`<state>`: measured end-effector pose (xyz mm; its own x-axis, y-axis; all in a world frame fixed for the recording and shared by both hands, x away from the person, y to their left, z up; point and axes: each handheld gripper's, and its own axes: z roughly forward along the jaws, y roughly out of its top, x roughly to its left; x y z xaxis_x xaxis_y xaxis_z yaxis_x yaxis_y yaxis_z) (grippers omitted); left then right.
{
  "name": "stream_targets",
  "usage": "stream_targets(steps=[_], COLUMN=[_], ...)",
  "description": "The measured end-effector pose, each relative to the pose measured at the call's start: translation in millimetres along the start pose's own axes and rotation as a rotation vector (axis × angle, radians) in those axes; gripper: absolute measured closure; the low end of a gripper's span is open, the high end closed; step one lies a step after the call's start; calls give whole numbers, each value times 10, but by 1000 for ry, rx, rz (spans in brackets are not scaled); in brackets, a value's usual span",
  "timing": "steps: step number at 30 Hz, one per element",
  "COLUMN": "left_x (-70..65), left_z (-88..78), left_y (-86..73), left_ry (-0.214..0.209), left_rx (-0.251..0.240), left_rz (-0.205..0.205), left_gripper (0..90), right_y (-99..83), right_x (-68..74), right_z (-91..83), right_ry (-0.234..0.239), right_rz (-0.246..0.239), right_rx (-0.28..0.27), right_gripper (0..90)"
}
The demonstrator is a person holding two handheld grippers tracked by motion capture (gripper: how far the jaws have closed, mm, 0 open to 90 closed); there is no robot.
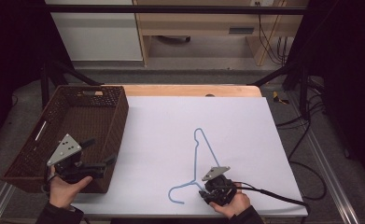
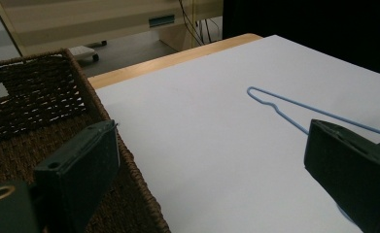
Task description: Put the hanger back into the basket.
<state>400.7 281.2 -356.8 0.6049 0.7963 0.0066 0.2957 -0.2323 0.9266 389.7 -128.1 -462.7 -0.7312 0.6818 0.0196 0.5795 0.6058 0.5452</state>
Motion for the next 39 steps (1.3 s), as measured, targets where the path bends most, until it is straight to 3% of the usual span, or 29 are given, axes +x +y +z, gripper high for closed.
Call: stream_targets(steps=[11, 14, 22, 24, 26, 31, 35, 39], left_x=[-17, -24, -64, -80, -98, -162, -239, -289], left_z=[10, 13, 16, 18, 20, 40, 84, 121], left_y=[-2, -2, 14, 20, 27, 36, 33, 25], left_ry=[0, -2, -8, -11, -14, -28, -49, -60], left_rx=[4, 4, 2, 1, 0, 2, 12, 21], left_rz=[4, 5, 12, 16, 22, 36, 52, 65], left_gripper=[57, 57, 58, 58, 58, 58, 58, 58], right_y=[11, 26, 46, 43, 54, 54, 68, 74], right_x=[39, 61, 68, 55, 55, 40, 29, 9], right_z=[-1, 4, 1, 3, -2, -7, -48, -98], right_ry=[-34, -40, -32, -31, -21, -16, 7, 21], right_rz=[25, 5, 69, 54, 87, 90, 128, 129], right_rx=[17, 26, 44, 41, 46, 46, 28, 7], right_gripper=[801, 849, 871, 872, 874, 875, 875, 876])
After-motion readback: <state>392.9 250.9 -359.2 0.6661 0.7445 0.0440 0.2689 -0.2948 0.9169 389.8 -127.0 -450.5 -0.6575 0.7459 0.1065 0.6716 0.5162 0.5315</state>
